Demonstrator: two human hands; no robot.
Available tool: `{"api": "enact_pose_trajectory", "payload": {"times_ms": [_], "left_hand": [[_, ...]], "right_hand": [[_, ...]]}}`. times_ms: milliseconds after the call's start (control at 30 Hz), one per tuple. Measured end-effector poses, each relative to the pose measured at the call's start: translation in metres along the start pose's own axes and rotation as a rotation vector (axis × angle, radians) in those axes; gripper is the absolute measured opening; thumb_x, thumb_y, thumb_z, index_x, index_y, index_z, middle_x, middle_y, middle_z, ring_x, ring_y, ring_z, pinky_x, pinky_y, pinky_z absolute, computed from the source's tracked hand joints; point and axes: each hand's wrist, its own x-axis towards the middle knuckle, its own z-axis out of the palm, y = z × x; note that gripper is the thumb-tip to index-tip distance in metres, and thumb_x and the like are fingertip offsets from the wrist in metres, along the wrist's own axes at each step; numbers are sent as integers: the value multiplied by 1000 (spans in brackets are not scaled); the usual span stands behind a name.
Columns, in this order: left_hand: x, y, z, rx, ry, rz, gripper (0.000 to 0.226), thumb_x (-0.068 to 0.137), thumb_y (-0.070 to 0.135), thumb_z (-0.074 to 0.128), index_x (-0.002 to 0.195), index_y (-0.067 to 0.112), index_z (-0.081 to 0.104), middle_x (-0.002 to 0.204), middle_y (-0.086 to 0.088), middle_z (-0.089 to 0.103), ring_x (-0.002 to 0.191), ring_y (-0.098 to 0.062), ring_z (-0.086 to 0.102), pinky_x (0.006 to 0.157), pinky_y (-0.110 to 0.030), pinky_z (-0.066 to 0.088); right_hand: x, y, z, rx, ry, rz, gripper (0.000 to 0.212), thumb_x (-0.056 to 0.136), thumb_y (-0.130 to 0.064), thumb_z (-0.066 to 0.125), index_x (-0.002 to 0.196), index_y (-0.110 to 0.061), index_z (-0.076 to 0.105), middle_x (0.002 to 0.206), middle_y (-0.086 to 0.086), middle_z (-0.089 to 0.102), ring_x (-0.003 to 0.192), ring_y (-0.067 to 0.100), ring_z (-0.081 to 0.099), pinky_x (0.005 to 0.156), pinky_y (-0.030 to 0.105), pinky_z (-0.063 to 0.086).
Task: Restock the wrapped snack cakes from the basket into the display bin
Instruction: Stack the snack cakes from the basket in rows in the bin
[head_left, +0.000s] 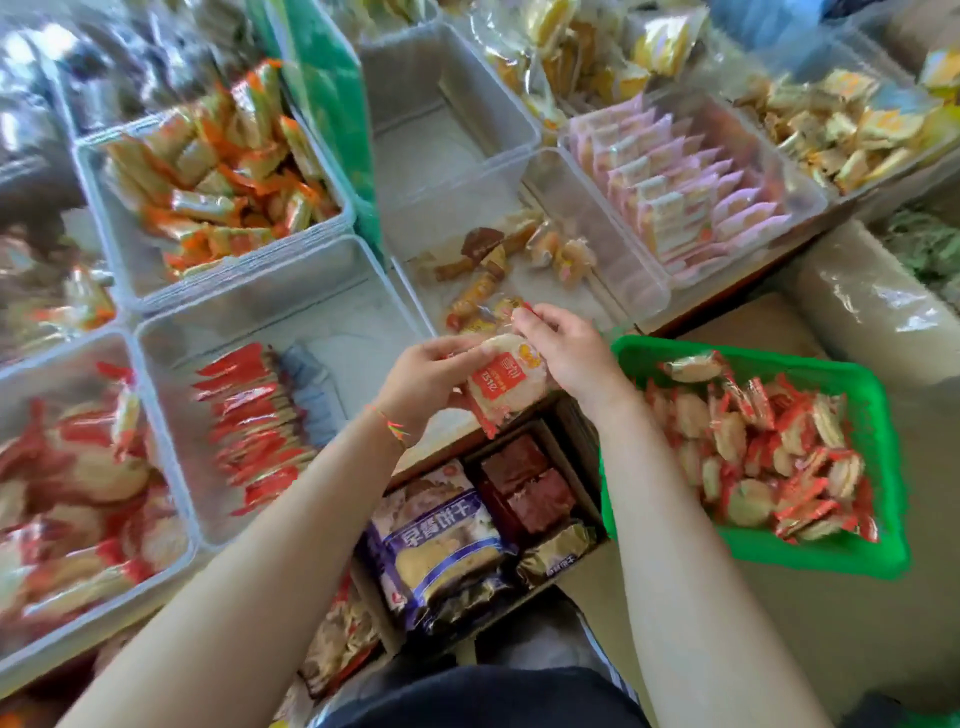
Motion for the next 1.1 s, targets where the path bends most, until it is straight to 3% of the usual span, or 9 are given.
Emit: {"api": "enact_pose_trajectory", "payload": {"times_ms": [67, 233, 333, 400, 500, 600, 700, 900, 1100], "left_hand": [[-18, -4, -47, -24, 60, -8, 30, 88, 29, 68, 107, 6, 72, 89, -13, 71, 71, -18, 62, 57, -26, 54], [-51, -26, -150, -65, 341, 24, 21, 89, 26, 68, 88, 6, 74, 63, -1, 66, 48, -10, 56, 44, -20, 42], [-56, -40, -198, -104, 527, 85, 19, 90, 21, 68, 72, 19, 75, 54, 3, 64, 42, -8, 55, 45, -21, 45], [-52, -49, -225, 125, 641, 168, 19, 90, 21, 66, 74, 25, 76, 64, 7, 70, 58, -8, 64, 59, -25, 51], [-46, -64, -252, 907, 866, 355, 26, 85, 14, 60, 108, 17, 71, 111, -9, 68, 106, -29, 61, 94, -39, 45], [-38, -74, -262, 1132, 805, 221, 56, 85, 15, 51, 141, 13, 46, 151, -16, 36, 143, -33, 27, 117, -48, 20], [-29, -84, -267, 1175, 724, 105, 71, 87, 29, 45, 152, 10, 22, 161, -12, 13, 150, -28, 2, 121, -45, 8], [-27, -90, -269, 1188, 762, 128, 84, 84, 43, 47, 154, 11, 13, 162, -10, 12, 150, -26, 0, 122, -43, 5], [-24, -90, -269, 1218, 748, 96, 83, 84, 42, 47, 154, 12, 14, 162, -9, 9, 150, -26, -3, 121, -43, 4]], "right_hand": [[8, -17, 50, -6, -18, -44, 30, 87, -48, 61, 79, -20, 69, 69, 2, 67, 63, 11, 60, 64, 33, 50], [24, -47, 163, 11, -29, -63, 29, 92, -29, 67, 71, -9, 65, 56, -2, 56, 46, 5, 48, 47, 21, 38], [34, -57, 206, -144, -344, 10, 28, 92, -36, 67, 86, -9, 62, 56, 1, 56, 40, 11, 48, 37, 20, 31], [41, -61, 226, -308, -485, 1, 24, 89, -30, 70, 93, -7, 62, 61, 3, 60, 42, 13, 52, 34, 20, 30], [59, -68, 254, -348, -306, -132, 12, 85, -18, 74, 92, -17, 65, 67, -6, 63, 49, 9, 57, 41, 23, 43], [79, -70, 278, -528, -164, -377, 23, 86, -14, 69, 110, -17, 70, 97, 0, 67, 85, 14, 62, 79, 25, 49], [92, -66, 305, -707, -192, -501, 31, 88, -8, 57, 113, -22, 70, 111, 5, 63, 98, 18, 59, 84, 21, 42], [112, -44, 350, -1026, -380, -384, 39, 95, -8, 44, 125, -22, 64, 119, 11, 56, 111, 32, 56, 93, 39, 48], [124, -30, 368, -1123, -469, -312, 41, 98, -11, 44, 135, -22, 56, 129, 17, 51, 120, 36, 51, 99, 39, 45]]}}
